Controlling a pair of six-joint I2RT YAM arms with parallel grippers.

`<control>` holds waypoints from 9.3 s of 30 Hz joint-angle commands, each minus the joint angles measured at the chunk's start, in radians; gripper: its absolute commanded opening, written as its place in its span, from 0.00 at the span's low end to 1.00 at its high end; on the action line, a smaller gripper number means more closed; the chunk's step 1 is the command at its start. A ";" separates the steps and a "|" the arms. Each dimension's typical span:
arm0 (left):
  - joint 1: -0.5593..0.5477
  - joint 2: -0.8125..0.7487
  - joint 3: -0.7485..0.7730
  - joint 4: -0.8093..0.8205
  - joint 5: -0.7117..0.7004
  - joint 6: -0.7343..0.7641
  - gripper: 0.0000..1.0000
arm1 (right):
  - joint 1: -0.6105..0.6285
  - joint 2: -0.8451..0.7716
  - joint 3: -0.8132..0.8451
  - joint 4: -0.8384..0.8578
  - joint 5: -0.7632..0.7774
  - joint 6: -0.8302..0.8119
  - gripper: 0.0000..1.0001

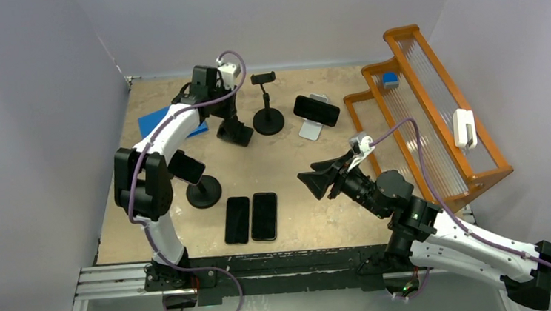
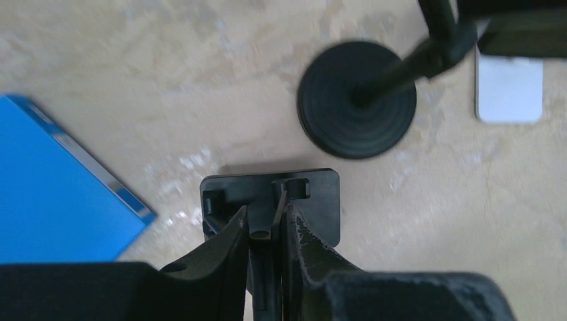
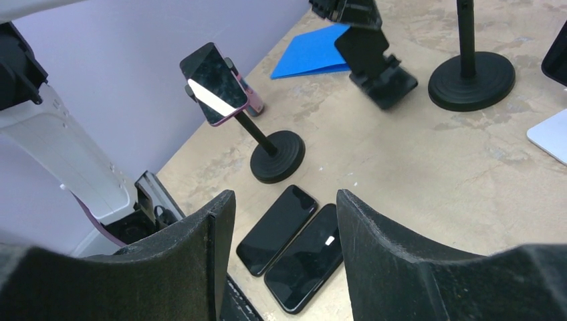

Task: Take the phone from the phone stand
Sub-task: Move the phone stand to the center of the board, then pick up the phone stand with the phone at the center of the board.

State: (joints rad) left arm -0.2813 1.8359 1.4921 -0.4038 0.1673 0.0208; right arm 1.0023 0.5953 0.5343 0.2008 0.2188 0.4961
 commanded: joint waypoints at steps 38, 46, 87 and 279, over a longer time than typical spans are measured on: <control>0.013 0.055 0.350 0.000 -0.164 -0.107 0.78 | 0.004 0.012 0.053 -0.043 0.071 0.001 0.60; 0.012 -0.362 0.093 0.142 -0.382 -0.382 0.84 | 0.004 0.035 0.010 0.031 0.125 0.066 0.60; 0.011 -1.219 -0.664 -0.526 -0.421 -0.949 0.92 | 0.003 0.221 -0.027 0.285 -0.016 0.086 0.63; 0.457 -1.307 -1.096 0.485 -0.072 -1.111 0.30 | 0.002 0.099 -0.030 0.117 -0.082 -0.044 0.65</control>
State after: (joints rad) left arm 0.1699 0.5343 0.4000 -0.0132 0.0536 -1.0756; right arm 1.0023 0.7002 0.4805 0.2745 0.1387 0.4702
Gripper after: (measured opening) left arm 0.327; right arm 0.646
